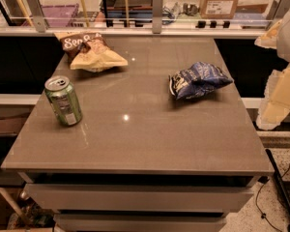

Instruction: Pick blue chip bag

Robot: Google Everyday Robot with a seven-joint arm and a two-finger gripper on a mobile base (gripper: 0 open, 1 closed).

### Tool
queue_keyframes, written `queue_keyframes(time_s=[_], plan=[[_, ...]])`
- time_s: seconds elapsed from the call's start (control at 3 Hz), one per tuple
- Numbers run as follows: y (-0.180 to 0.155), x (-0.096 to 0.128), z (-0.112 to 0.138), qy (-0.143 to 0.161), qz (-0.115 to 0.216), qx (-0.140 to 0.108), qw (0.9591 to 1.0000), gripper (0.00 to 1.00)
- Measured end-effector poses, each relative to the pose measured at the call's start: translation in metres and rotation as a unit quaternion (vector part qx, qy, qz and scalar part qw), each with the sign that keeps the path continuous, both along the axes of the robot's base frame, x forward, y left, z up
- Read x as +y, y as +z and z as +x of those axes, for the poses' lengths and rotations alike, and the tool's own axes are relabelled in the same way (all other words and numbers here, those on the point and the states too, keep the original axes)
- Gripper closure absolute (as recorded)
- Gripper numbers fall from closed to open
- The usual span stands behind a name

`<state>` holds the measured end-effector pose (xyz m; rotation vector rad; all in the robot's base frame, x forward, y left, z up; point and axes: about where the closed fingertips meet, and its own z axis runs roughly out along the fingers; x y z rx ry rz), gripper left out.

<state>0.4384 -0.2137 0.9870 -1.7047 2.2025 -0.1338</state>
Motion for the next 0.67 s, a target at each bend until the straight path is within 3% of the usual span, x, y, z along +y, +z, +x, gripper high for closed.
queue_keyframes(time_s=[0.67], plan=[[0.0033,0.0012,0.0,-0.001,-0.007,-0.006,1.0,0.0]])
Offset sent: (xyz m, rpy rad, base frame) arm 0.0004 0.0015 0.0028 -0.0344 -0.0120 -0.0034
